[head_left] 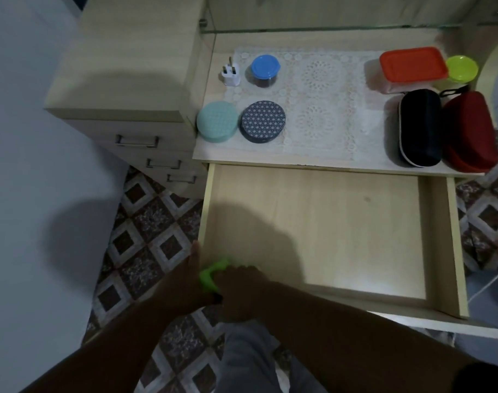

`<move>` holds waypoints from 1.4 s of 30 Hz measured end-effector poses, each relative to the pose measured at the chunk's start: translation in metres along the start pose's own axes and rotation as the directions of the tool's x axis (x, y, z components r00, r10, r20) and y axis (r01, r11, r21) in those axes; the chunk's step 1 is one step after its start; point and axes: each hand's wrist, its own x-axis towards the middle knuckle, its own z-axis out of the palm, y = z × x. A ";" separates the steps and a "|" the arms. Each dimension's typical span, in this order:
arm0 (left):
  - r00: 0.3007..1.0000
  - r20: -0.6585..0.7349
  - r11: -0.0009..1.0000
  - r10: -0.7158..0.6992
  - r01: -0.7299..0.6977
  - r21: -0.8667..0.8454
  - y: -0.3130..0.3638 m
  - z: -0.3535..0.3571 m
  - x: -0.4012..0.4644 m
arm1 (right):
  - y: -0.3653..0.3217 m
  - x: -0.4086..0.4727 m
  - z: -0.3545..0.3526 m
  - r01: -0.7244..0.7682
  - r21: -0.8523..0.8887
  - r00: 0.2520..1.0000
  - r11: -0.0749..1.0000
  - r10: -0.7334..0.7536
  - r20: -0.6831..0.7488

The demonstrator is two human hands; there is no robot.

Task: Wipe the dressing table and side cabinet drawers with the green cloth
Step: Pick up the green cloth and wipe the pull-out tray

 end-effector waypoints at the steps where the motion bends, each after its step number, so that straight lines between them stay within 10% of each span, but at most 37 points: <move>1: 1.000 -0.008 1.000 0.003 -0.004 -0.024 0.000 0.000 0.000 | 0.007 -0.005 0.001 0.003 0.004 1.000 1.000 -0.003 0.003; 10: 0.996 -0.057 0.988 0.062 -0.069 -0.141 0.014 -0.005 -0.006 | 0.215 -0.203 0.023 -0.593 -0.114 0.764 0.797 0.601 0.233; 14: 0.997 -0.068 0.991 0.031 -0.039 -0.130 0.012 -0.004 -0.005 | 0.192 -0.178 0.024 -0.548 -0.132 0.790 0.826 0.563 0.244; 22: 1.000 -0.013 0.998 -0.026 0.025 -0.066 0.008 0.000 -0.002 | 0.009 -0.016 -0.005 0.026 0.044 0.999 0.999 -0.027 0.031; 28: 0.998 -0.070 0.991 0.008 -0.017 -0.132 -0.003 0.003 0.003 | 0.082 -0.073 0.009 -0.220 -0.052 0.971 0.974 0.223 0.086; 34: 0.997 -0.077 0.994 0.013 -0.022 -0.106 0.008 -0.001 -0.002 | 0.285 -0.195 0.080 -0.616 -0.150 0.741 0.773 0.634 0.223; 40: 0.882 -0.398 0.950 0.251 -0.147 0.274 0.062 0.019 -0.012 | 0.236 -0.210 0.010 -0.584 0.134 0.800 0.801 0.538 0.265; 42: 0.893 -0.282 0.932 0.351 -0.305 0.194 0.111 0.034 -0.011 | 0.246 -0.214 0.017 -0.581 0.248 0.814 0.775 0.560 0.154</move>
